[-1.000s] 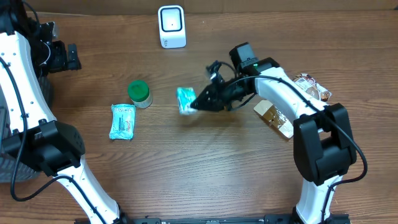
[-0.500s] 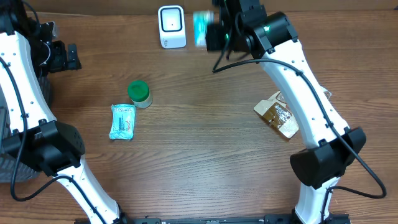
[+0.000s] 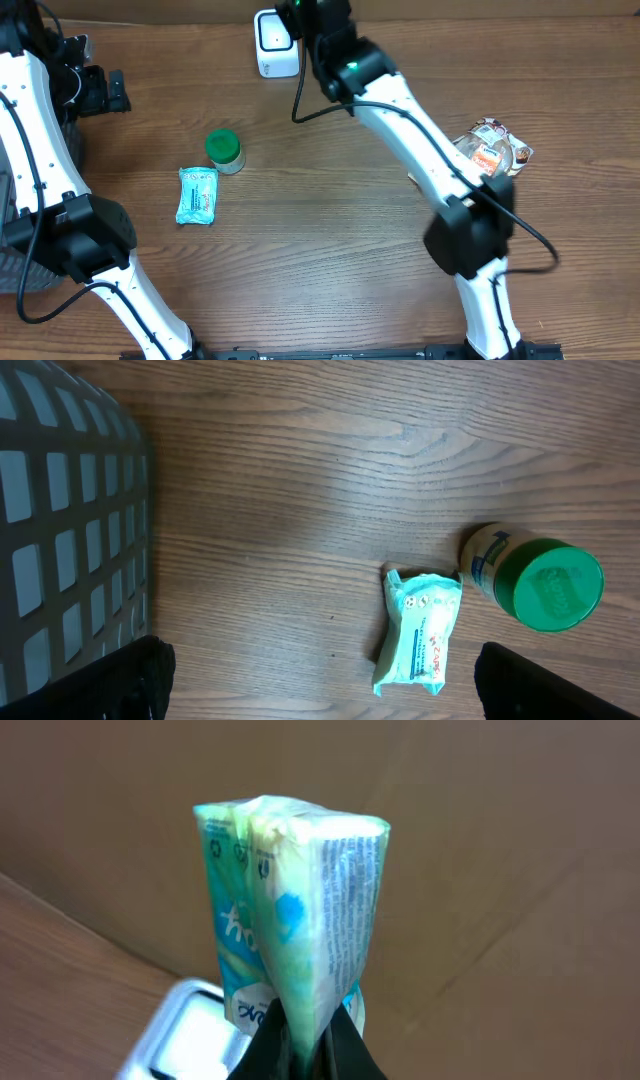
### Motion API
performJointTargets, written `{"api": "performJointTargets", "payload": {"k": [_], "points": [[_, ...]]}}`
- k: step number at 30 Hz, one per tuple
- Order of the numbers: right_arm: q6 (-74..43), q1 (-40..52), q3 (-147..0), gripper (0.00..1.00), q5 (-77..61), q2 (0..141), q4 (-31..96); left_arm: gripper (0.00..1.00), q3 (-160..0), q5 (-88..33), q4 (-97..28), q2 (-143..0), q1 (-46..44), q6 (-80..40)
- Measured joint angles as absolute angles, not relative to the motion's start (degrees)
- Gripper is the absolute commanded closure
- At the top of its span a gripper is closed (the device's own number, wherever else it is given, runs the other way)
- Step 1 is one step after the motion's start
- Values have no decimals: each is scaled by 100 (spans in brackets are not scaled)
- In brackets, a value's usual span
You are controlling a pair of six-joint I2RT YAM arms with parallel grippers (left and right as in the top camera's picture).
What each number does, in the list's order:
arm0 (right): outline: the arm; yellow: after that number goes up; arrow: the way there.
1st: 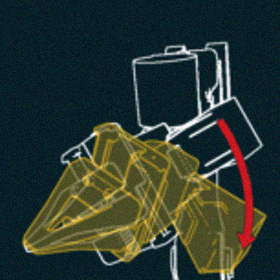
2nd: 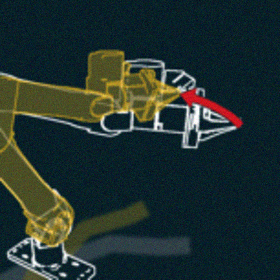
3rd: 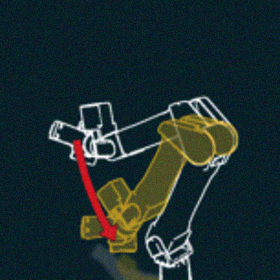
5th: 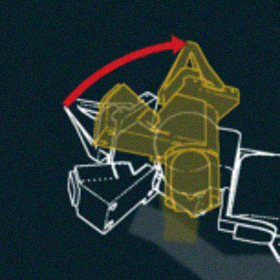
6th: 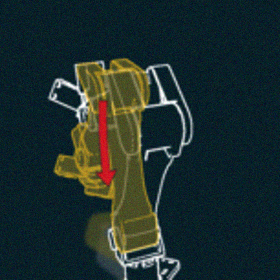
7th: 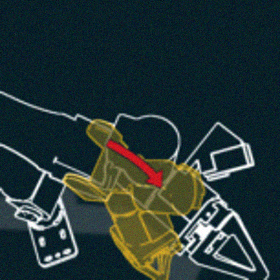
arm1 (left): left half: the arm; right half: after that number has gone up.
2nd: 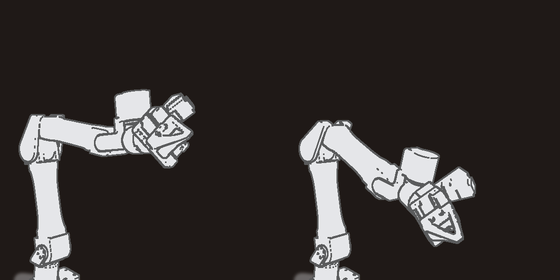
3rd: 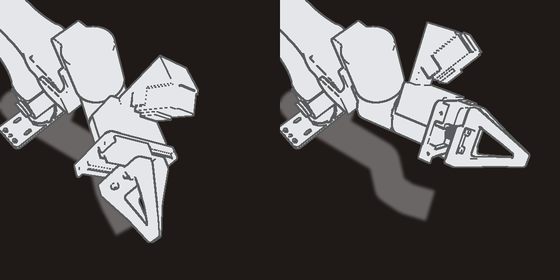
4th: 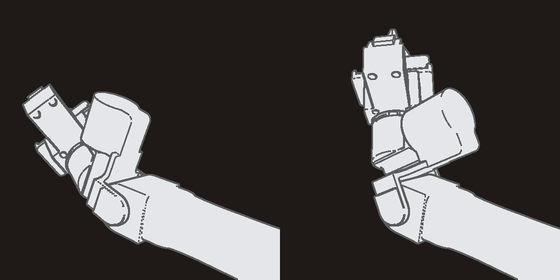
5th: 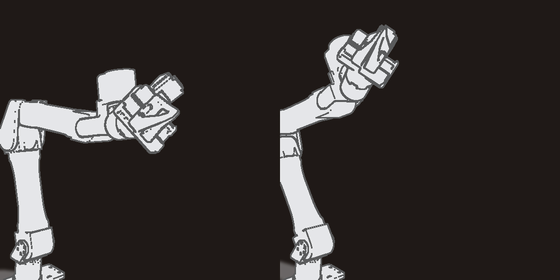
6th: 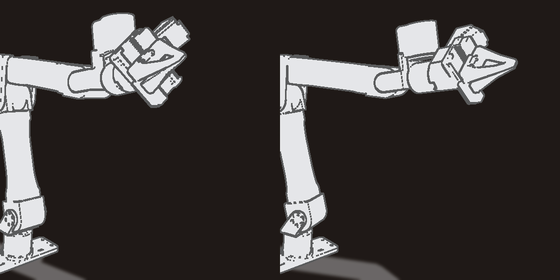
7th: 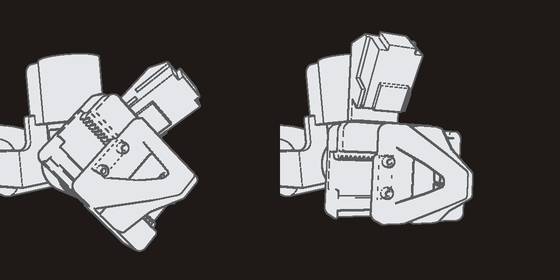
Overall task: Scan the item barcode
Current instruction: 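Lift the tissue packet and hold it under the scanner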
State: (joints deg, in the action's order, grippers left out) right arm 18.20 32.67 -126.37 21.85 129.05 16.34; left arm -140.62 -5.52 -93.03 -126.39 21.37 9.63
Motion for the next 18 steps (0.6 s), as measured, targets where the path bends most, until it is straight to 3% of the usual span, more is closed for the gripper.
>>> {"api": "performJointTargets", "payload": {"k": [12,18], "points": [[4600,3277,-12623,96,2488,14394,237,0,-14062,-552,-9303,-12639,2137,963],[5262,3339,-12623,96,2502,14789,86,0,-14062,-552,-9303,-12639,2137,963]]}}
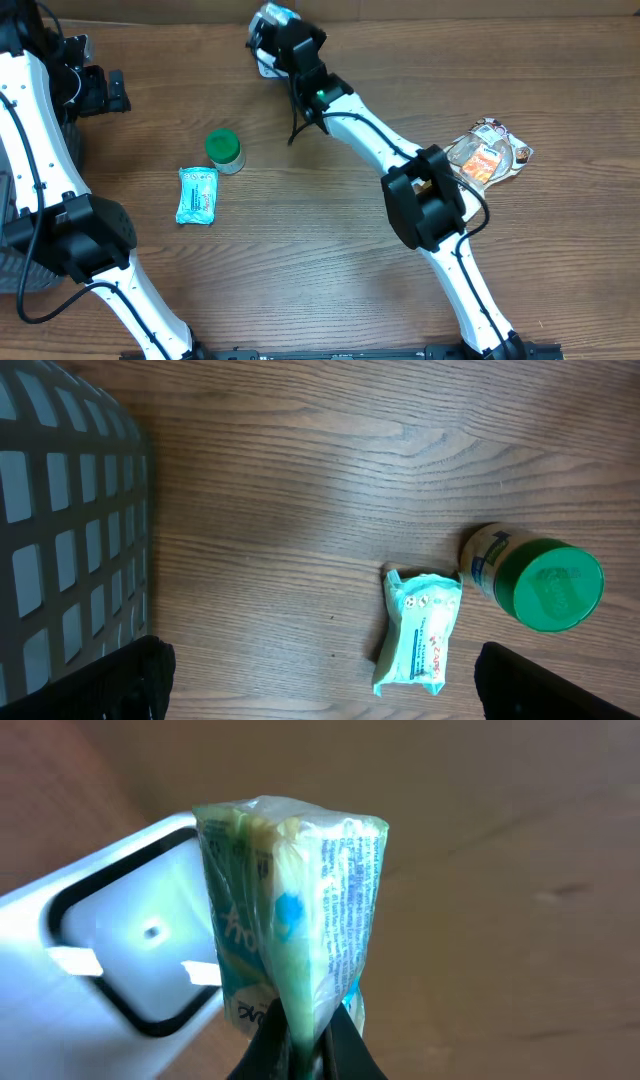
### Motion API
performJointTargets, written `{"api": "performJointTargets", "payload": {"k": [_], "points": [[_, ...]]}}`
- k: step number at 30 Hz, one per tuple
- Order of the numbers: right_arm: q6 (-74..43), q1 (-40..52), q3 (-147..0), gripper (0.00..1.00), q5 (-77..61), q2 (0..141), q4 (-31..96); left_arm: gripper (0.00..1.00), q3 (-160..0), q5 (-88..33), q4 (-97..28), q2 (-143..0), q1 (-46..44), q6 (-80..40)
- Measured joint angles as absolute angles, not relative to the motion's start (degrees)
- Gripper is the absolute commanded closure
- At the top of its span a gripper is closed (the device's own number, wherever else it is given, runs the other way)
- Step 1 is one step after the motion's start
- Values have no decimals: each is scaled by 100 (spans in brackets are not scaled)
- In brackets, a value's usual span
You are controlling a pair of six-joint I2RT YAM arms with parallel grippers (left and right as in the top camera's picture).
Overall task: Scan the item barcode
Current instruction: 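Lift the tissue packet and hold it under the scanner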
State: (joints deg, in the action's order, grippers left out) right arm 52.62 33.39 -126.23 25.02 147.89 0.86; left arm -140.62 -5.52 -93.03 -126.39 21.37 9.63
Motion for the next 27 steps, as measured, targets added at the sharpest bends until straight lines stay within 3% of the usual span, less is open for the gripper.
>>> {"api": "performJointTargets", "payload": {"k": [20,27], "points": [[5708,3448,-12623,96,2464,14964,-91,1,-14062,-552,-9303,-12639,2137,963],[5231,3533,-12623,96,2467,14947,126,0,-14062,-554,-9303,-12639,2137,963]]}}
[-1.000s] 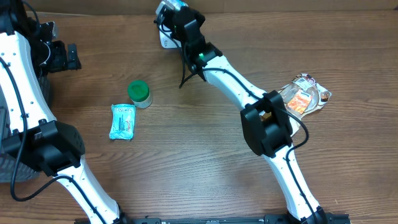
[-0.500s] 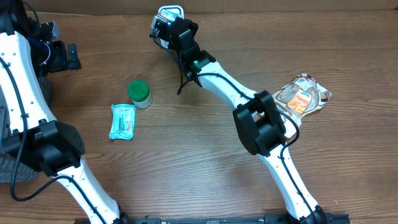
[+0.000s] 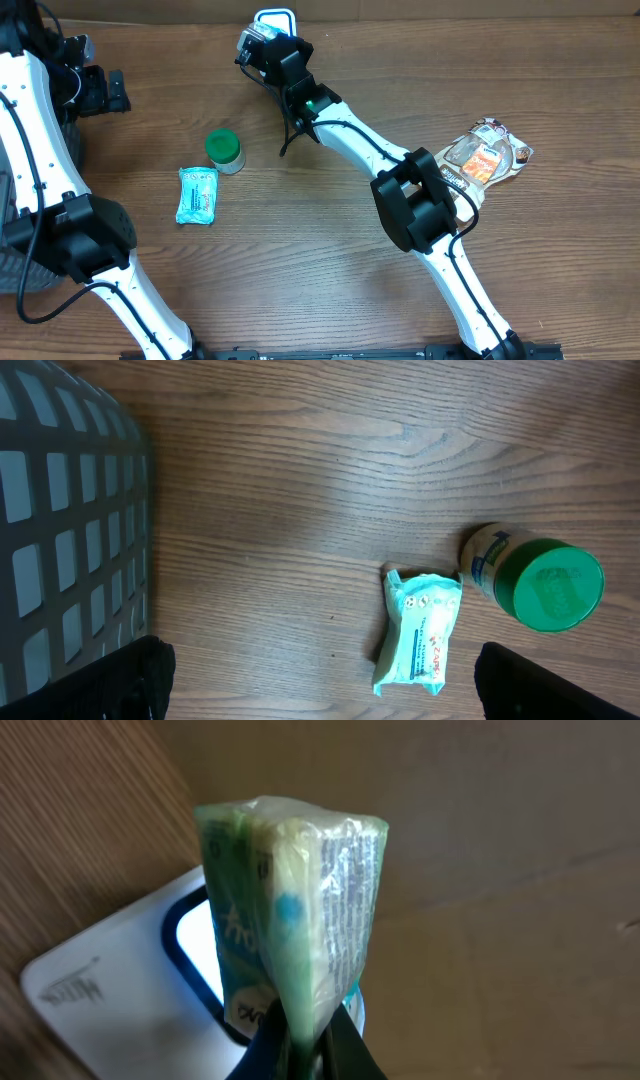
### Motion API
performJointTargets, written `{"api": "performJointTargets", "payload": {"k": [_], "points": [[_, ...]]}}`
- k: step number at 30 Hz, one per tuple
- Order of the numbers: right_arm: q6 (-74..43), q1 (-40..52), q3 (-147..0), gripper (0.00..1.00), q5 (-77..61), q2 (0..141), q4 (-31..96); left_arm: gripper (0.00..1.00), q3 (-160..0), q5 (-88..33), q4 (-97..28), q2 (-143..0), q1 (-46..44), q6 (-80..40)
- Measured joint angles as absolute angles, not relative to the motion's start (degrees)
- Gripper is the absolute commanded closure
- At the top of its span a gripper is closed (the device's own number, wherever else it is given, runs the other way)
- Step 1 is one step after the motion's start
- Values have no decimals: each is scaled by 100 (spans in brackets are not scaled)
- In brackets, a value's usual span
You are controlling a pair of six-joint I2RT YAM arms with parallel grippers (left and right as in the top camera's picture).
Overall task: Scan the item barcode
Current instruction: 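Lift the tissue packet and hold it under the scanner, then carry the tissue packet right and set it beside the grain bag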
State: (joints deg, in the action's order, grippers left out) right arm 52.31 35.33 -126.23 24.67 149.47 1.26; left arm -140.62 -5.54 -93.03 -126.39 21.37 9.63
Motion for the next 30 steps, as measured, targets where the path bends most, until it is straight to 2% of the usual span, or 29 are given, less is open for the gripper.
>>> {"api": "performJointTargets", "payload": {"k": [7,10,15,20,24,30], "points": [[3555,3535,-12593,96,2447,14282,1728,1,-14062,-554,-9303,-12639,2137,963],[2320,3535,-12586,96,2390,13546,2950,0,-14062,-554,-9303,-12639,2137,963],[-97,3505,-12595,96,1673,11917,5717,0,-14062,-552,-9301,-12639,2137,963],[-1525,3236,-12669,96,1055,10989,7800,0,-14062,-552,-9303,-12639,2137,963],[-1953,2716,-12543,96,891,11050,8407,0,-14062,-552,-9301,-12639,2137,963],[-2331,1979,-11627,96,775,11236,8350,0,-14062,-552,-9303,-12639,2137,963]]}}
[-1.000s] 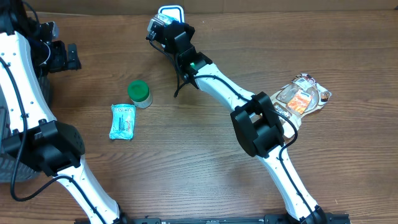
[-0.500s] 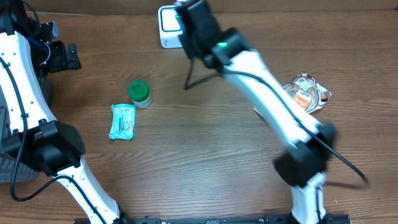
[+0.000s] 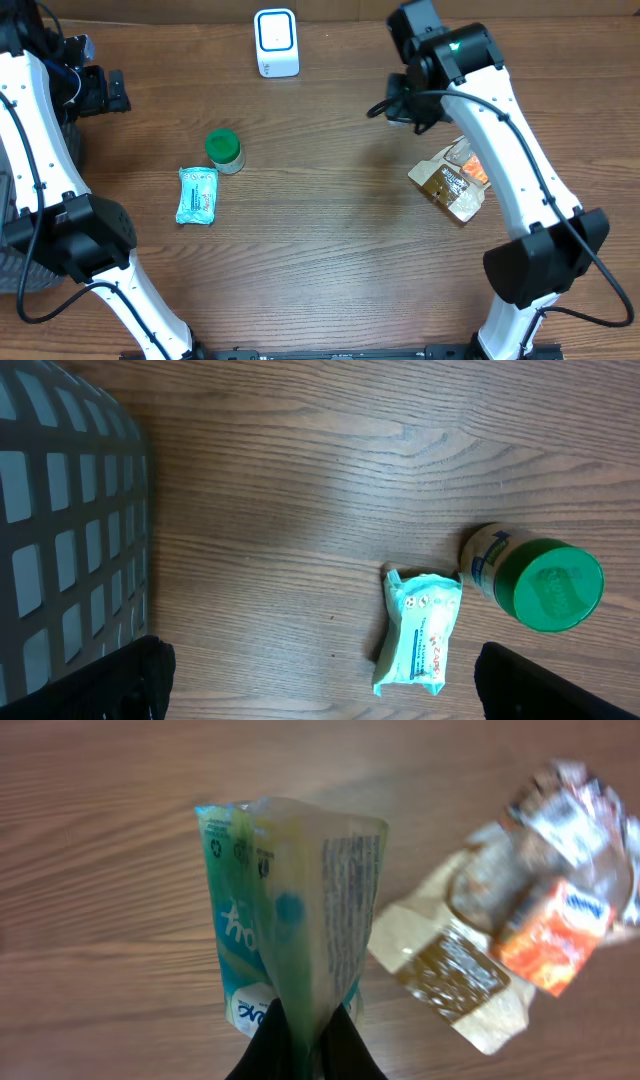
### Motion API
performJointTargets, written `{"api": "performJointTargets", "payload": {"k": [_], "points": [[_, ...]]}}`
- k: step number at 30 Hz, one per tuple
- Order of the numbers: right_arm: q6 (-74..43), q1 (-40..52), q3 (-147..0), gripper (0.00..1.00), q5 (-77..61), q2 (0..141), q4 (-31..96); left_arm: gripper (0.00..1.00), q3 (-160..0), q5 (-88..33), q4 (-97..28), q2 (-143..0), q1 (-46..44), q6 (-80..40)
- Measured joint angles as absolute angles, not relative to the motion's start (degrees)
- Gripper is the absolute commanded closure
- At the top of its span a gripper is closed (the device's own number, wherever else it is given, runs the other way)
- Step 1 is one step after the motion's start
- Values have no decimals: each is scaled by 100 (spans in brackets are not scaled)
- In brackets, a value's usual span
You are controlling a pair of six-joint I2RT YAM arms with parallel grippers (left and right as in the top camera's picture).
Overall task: Scan the item barcode
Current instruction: 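Carry the tissue packet right and set it beside the grain bag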
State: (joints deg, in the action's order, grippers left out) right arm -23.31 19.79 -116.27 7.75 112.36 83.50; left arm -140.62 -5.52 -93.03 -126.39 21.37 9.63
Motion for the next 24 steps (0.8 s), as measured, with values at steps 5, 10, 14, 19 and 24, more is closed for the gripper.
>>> {"api": "performJointTargets", "payload": {"k": [5,10,14,19,24], "points": [[-2445,1621,-10575,96,764,11236,7588,0,-14062,-552,-9299,-12639,2137,963],[-2491,1466,-9426,93,735,11236,6766,1,-14062,-552,-9303,-12639,2137,963],[-2534,1391,-8796,83,722,11236,6143,0,-14062,-552,-9303,-12639,2137,963],[-2536,1221,-8473,69,722,11236,6086,1,-14062,-552,-9303,-12639,2137,963],[-2550,1011,-8473,35,722,11238,6198,0,-14062,-552,-9301,-12639,2137,963]]}}
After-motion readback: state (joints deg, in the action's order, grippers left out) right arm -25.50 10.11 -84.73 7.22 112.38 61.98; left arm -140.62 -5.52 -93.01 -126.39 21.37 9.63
